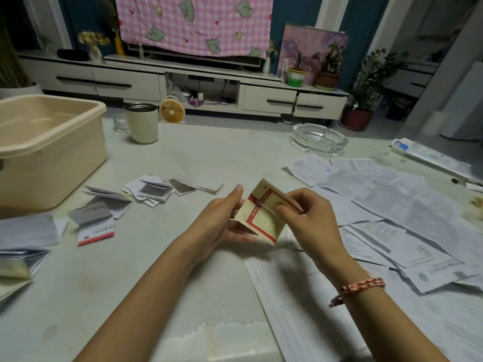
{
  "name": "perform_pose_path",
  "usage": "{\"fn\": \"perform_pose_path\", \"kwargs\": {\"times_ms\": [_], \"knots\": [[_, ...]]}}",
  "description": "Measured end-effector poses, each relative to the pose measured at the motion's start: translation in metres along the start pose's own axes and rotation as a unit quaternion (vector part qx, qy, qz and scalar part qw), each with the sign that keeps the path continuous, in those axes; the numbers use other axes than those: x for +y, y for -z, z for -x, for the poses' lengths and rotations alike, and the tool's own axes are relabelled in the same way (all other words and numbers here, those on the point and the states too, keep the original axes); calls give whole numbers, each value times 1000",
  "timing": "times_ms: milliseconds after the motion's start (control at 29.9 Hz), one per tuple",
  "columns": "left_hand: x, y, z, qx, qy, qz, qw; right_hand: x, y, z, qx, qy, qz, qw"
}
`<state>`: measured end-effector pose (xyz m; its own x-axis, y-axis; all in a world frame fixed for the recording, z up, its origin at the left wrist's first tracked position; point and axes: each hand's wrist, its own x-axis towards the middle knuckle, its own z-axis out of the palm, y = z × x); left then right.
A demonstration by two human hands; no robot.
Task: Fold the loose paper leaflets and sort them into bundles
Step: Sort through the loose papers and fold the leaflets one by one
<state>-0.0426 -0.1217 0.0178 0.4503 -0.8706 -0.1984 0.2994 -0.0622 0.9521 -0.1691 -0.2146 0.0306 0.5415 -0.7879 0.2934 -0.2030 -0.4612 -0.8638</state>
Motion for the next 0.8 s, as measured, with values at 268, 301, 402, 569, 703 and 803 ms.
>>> {"fn": "perform_pose_path", "kwargs": {"times_ms": [268, 301, 402, 569, 703, 803], "knots": [[-2, 3, -1, 10, -4, 45, 999, 6, -10, 7, -92, 173, 193, 961], [-3, 4, -1, 29, -18, 26, 999, 6, -11, 8, -104, 165, 182, 964], [-7, 6, -5, 89, -65, -65, 992, 2, -13, 8, -96, 86, 101, 986], [-11, 7, -8, 87, -94, -106, 986, 2, -12, 4, -86, -98, -4, 991], [-12, 7, -10, 87, -103, -119, 984, 1, -11, 1, -102, -209, -134, 963], [-11, 9, -10, 93, -80, -87, 989, 1, -12, -2, -87, -212, -160, 960]]}}
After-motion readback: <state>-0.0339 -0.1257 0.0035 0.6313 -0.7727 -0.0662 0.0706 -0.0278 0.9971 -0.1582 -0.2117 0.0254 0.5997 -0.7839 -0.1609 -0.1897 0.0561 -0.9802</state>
